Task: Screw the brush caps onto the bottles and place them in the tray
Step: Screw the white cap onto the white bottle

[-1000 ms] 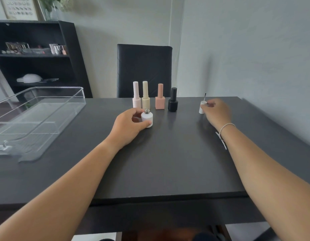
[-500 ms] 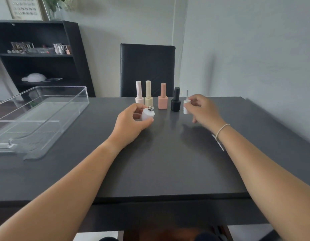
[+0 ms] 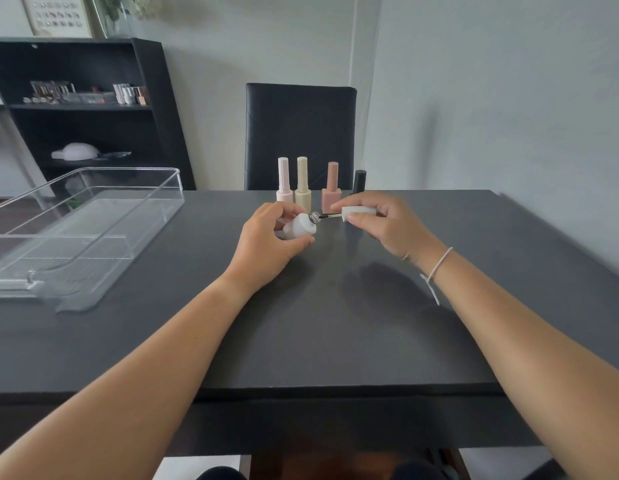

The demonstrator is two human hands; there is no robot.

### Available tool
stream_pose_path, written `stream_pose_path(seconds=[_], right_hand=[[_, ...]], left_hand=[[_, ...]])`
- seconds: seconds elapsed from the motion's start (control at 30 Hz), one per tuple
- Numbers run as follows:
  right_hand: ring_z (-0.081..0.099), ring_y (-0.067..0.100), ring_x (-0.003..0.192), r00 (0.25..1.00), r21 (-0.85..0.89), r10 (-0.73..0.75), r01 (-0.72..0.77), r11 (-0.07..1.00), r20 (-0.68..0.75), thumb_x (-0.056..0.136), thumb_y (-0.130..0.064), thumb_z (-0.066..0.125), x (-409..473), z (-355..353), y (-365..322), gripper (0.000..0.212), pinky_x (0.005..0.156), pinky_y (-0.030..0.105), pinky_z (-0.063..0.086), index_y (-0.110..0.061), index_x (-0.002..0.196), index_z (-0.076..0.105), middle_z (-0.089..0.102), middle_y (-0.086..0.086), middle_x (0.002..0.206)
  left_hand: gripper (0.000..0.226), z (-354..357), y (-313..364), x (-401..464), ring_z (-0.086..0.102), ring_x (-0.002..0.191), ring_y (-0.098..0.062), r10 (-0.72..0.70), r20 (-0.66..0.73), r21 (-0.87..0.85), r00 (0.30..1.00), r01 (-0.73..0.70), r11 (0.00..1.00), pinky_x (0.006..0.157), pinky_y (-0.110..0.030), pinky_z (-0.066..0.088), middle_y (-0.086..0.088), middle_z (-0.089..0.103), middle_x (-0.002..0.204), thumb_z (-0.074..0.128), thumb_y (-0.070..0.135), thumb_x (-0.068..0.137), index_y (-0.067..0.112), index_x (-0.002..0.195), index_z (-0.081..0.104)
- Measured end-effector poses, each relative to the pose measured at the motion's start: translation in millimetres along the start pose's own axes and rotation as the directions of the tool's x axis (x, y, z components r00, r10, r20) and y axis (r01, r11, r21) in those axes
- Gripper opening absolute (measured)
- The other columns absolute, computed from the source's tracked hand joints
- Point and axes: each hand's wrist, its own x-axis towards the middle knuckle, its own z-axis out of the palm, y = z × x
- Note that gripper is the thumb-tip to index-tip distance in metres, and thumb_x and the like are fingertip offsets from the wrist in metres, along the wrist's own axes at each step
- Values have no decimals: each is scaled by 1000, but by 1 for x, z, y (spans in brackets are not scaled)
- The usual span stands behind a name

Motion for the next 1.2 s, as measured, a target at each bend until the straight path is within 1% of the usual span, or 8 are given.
stream_pose_path(seconds=[0.13, 0.37, 0.53, 0.6, 0.8, 1.0, 1.13, 1.2], right_hand=[[56, 2, 99, 1000, -39, 6, -6, 999, -16, 89, -9, 53, 0, 1, 1, 22, 80, 2, 39, -23, 98, 67, 64, -2, 111], [56, 8, 97, 999, -96, -4, -1, 995, -53, 89, -9, 53, 0, 1, 0, 21, 77, 1, 39, -19, 100, 68, 63, -1, 109], [50, -10, 73, 997, -158, -43, 34, 987, -57, 86, -6, 55, -1, 2, 0, 22, 67, 3, 36, -16, 99, 70, 54, -13, 82], [48, -8, 68, 997, -192, -54, 44, 980, -46, 85, -5, 56, -1, 3, 0, 23, 65, 4, 36, -16, 99, 70, 49, -13, 77], [46, -22, 74, 994, -195, -101, 93, 976, -34, 85, -1, 56, -3, 7, -4, 24, 64, 2, 34, -14, 100, 70, 45, -14, 76], [42, -7, 64, 997, -236, -76, 70, 969, -15, 88, -8, 53, 0, 7, -1, 26, 63, 5, 33, -22, 102, 68, 42, -9, 77], [42, -27, 77, 993, -229, -119, 117, 966, 4, 88, -4, 53, -1, 9, -1, 25, 67, 0, 34, -18, 103, 68, 42, -14, 78], [40, -30, 80, 991, -226, -132, 132, 965, 13, 87, -3, 54, -1, 11, 1, 25, 69, -1, 33, -17, 104, 67, 42, -17, 80]], left_hand=[[30, 1, 0, 0, 52, 86, 0, 4, 15, 17, 1000, -4, 1000, 69, 3, 36, 4, 56, 103, 75, 15, 73, 23, 97, 59], [30, 2, 0, 0, 51, 86, 0, 10, 21, 35, 1000, -11, 999, 68, 5, 35, 3, 55, 103, 75, 16, 73, 26, 96, 59], [31, 2, -1, 0, 52, 85, 1, 22, 20, 47, 1000, -23, 999, 70, 3, 36, 5, 55, 101, 75, 16, 72, 24, 98, 62], [32, 2, -1, -1, 52, 85, 1, 24, 21, 50, 999, -25, 998, 70, 3, 35, 5, 54, 100, 75, 16, 71, 23, 99, 63], [32, 1, -2, -2, 51, 86, 2, 25, 46, 61, 999, -28, 998, 71, 3, 35, 5, 54, 102, 75, 16, 71, 27, 98, 61], [32, 1, -2, -1, 51, 86, 0, 22, 60, 69, 998, -26, 997, 71, 2, 36, 6, 54, 101, 75, 17, 71, 28, 98, 61], [34, 1, -3, -1, 51, 85, -1, 23, 71, 77, 997, -29, 997, 70, 3, 36, 7, 53, 101, 75, 18, 71, 28, 100, 61], [34, 1, -3, -1, 51, 85, -1, 24, 76, 78, 997, -30, 997, 70, 3, 36, 6, 54, 101, 76, 17, 71, 28, 101, 61]])
